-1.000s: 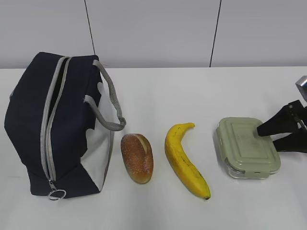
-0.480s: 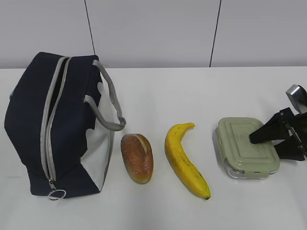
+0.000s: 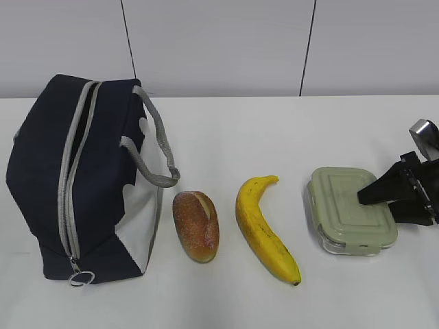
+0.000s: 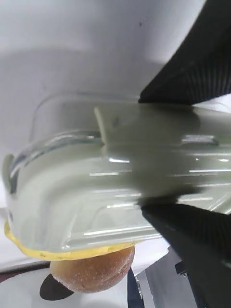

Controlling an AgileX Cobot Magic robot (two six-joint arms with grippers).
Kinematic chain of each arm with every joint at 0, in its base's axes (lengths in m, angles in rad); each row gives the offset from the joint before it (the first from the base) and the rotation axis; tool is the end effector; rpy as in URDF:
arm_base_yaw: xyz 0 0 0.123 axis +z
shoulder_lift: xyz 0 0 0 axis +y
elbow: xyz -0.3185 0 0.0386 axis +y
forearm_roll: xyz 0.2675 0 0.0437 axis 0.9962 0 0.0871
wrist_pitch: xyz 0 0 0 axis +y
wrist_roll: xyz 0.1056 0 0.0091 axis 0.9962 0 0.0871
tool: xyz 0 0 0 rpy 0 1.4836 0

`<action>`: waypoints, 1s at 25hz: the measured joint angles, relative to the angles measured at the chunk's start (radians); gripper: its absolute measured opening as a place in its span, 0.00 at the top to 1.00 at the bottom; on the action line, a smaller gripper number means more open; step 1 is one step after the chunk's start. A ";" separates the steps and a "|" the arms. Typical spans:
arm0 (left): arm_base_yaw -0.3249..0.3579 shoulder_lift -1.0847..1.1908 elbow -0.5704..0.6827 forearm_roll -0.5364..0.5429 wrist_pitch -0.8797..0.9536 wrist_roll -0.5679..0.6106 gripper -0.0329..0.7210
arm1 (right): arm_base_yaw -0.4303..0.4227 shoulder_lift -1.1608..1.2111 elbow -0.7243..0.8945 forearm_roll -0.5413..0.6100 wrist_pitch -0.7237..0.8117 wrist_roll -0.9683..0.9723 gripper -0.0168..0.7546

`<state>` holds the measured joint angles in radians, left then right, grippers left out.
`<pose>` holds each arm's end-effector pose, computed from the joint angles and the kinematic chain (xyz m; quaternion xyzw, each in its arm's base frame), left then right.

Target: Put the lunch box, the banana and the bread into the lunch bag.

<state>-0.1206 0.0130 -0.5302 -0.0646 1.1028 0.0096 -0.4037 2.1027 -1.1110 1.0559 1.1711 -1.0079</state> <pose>-0.0148 -0.0044 0.2854 0.0581 0.8572 -0.0605 0.5080 0.3694 -0.0653 0.1159 0.0430 0.8895 0.4447 0.0955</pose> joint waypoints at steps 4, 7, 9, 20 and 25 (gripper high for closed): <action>0.000 0.000 0.000 0.000 0.000 0.000 0.46 | 0.000 0.000 -0.002 0.006 0.007 0.000 0.45; 0.000 0.000 0.000 0.000 0.000 0.000 0.46 | 0.000 0.000 -0.002 0.008 0.011 -0.002 0.47; 0.000 0.000 0.000 0.000 0.000 0.000 0.46 | 0.000 0.000 -0.002 0.012 0.012 -0.002 0.48; 0.000 0.000 0.000 0.000 0.000 0.000 0.46 | 0.000 0.000 -0.002 0.036 0.004 0.074 0.49; 0.000 0.000 0.000 0.000 0.000 0.000 0.46 | 0.003 -0.061 -0.002 -0.022 -0.024 0.117 0.49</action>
<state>-0.1206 0.0130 -0.5302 -0.0646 1.1028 0.0096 -0.4007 2.0418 -1.1133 1.0342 1.1466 -0.8906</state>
